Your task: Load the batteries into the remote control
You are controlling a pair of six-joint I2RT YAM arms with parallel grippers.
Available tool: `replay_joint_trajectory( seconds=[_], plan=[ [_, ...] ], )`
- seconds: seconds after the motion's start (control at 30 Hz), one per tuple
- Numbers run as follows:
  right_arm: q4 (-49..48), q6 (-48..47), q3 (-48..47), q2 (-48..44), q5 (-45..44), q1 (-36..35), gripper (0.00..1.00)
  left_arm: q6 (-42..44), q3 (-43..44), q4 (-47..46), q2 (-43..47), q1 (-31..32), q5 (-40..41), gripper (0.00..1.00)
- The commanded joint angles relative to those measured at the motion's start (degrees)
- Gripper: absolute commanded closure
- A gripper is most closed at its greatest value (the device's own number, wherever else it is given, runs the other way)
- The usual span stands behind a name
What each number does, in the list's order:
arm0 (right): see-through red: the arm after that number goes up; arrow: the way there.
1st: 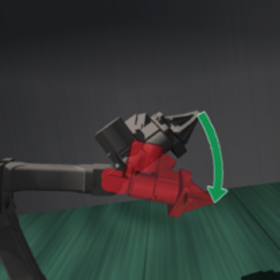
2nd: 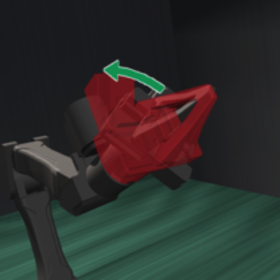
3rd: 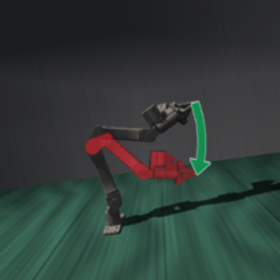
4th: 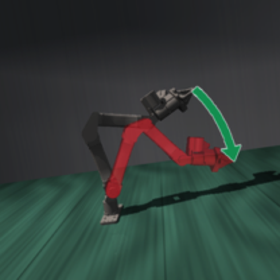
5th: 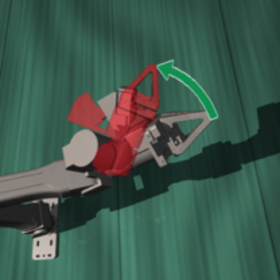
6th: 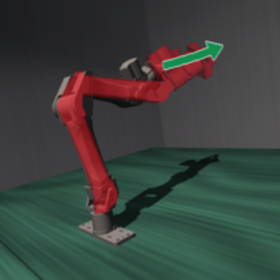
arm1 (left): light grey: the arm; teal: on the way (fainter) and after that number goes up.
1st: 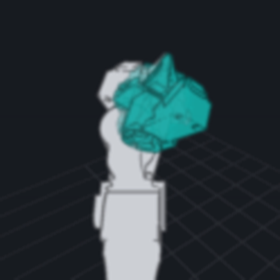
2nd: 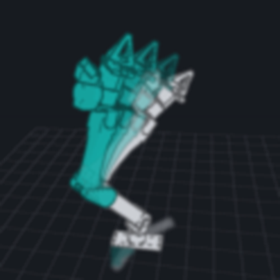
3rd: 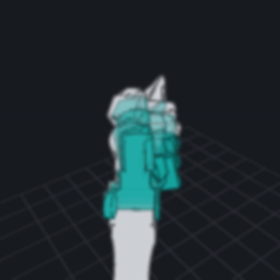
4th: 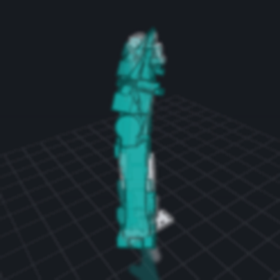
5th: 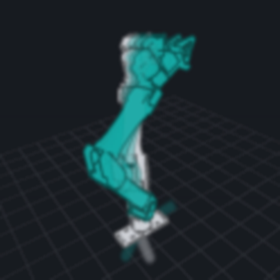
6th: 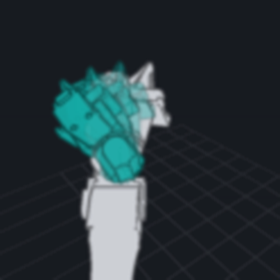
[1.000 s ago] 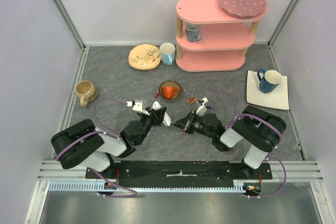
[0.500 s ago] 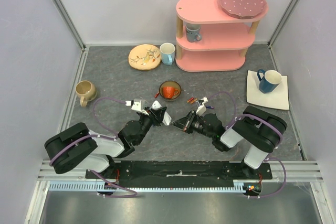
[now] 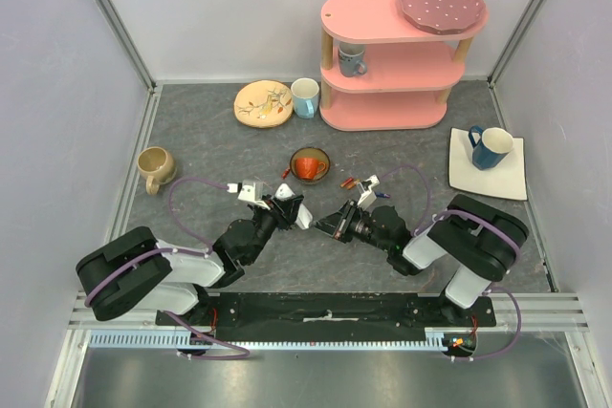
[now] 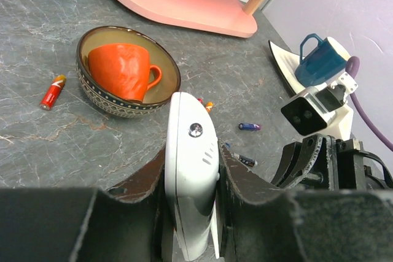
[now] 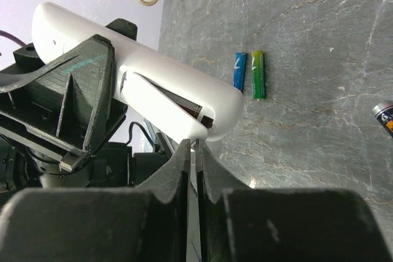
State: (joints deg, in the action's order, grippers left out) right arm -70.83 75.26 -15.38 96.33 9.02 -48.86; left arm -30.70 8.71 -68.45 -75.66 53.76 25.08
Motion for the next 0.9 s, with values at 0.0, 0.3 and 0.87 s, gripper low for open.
replay_joint_trajectory(
  seconds=[0.0, 0.3, 0.87],
  plan=[
    [-1.69, -2.31, -2.37, -3.52, 1.17, 0.17, 0.86, -2.52, 0.43, 1.38, 0.60, 0.74, -1.53, 0.98],
    [8.07, -5.83, -3.78, -7.74, 1.27, 0.26, 0.69, -3.14, 0.61, 3.14, 1.04, 0.65, -0.03, 0.98],
    [22.31, -12.16, -4.05, -14.25, 1.00, 0.17, 0.53, -6.39, 0.34, 2.27, 1.21, 0.56, -0.91, 0.98]
  ],
)
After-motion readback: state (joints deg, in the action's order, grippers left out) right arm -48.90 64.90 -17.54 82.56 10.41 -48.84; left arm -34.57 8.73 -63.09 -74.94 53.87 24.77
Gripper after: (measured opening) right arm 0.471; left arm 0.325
